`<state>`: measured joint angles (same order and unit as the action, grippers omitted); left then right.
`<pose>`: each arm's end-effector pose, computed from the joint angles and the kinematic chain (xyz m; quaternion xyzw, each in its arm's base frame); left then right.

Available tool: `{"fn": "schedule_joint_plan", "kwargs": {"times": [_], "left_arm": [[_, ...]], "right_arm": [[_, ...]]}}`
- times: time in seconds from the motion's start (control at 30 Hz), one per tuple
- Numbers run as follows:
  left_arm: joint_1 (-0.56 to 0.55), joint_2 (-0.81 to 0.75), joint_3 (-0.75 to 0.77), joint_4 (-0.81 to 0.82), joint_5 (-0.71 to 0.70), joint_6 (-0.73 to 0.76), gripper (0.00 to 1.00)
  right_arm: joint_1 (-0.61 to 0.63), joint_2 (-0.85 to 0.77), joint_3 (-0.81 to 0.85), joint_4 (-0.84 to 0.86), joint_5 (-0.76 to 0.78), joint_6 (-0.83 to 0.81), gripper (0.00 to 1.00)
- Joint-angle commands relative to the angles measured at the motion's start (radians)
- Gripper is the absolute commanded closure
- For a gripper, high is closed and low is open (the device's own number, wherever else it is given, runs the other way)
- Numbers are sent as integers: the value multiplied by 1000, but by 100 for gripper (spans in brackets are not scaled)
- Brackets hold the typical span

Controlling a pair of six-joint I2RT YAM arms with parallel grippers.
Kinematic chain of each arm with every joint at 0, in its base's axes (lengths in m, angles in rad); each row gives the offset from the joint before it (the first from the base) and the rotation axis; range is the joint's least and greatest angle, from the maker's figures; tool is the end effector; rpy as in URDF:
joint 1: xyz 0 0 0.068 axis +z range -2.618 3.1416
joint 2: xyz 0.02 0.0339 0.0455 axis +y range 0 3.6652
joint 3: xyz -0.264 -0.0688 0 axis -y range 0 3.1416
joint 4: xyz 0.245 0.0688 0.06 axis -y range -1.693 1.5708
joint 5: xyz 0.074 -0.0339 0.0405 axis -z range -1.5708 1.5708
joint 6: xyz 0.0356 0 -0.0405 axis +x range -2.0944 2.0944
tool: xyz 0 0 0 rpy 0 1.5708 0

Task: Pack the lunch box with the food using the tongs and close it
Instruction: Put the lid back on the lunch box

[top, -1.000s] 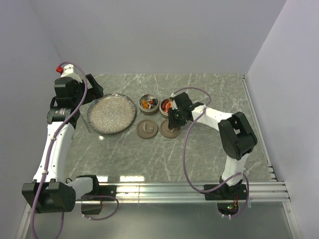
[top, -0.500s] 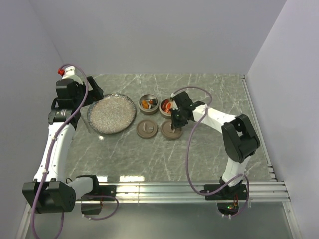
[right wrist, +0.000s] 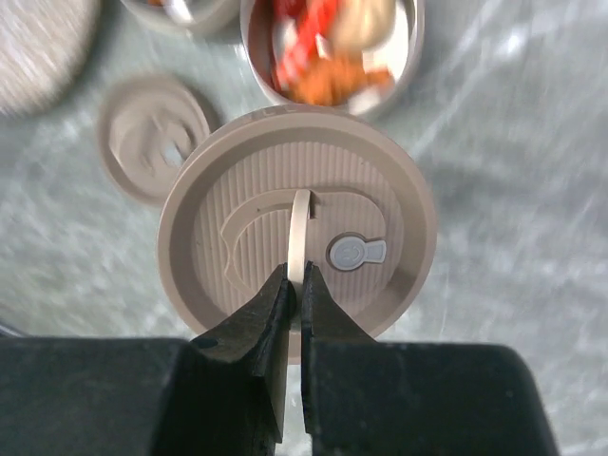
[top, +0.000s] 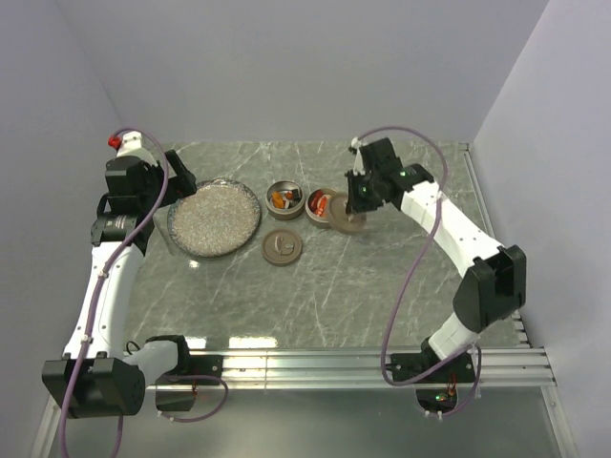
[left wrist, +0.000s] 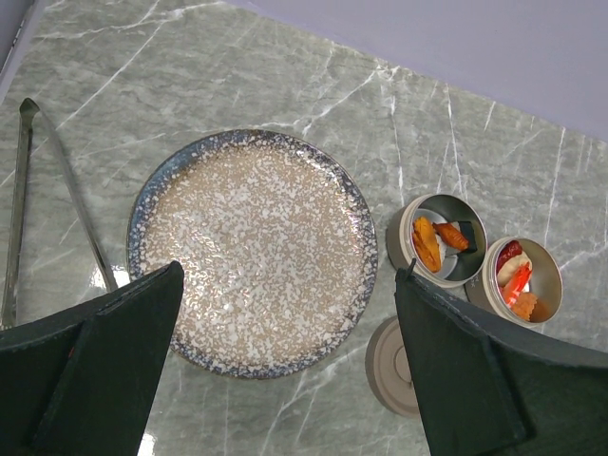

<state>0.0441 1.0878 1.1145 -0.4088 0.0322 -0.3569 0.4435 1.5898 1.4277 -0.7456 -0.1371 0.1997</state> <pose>0.2422 0.0095 0.3730 -0.1562 0.8136 -0.1004 0.5510 0.3084 0.1519 0.3110 -0.1368 0.9336 0.1641 0.2876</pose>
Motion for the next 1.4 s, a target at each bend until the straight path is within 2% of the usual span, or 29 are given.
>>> {"fn": "schedule_joint_plan", "kwargs": {"times": [0.0, 0.17, 0.37, 0.7, 0.93, 1.37], "left_arm": [[-1, -19, 10, 21, 9, 9, 0], [-3, -37, 21, -5, -14, 26, 0], [-3, -68, 11, -31, -29, 27, 1], [-3, -66, 25, -51, -57, 32, 1], [-3, -65, 24, -53, -49, 30, 1], [-3, -66, 15, -51, -45, 26, 1]], "right_arm": [[-12, 113, 160, -43, -18, -19, 100], [-19, 338, 382, -83, -16, -13, 100], [-19, 487, 493, -89, 31, -25, 100], [-19, 581, 589, -110, 47, -49, 100], [-19, 599, 553, -97, 14, -42, 100], [17, 622, 567, -101, 51, -42, 100]]}}
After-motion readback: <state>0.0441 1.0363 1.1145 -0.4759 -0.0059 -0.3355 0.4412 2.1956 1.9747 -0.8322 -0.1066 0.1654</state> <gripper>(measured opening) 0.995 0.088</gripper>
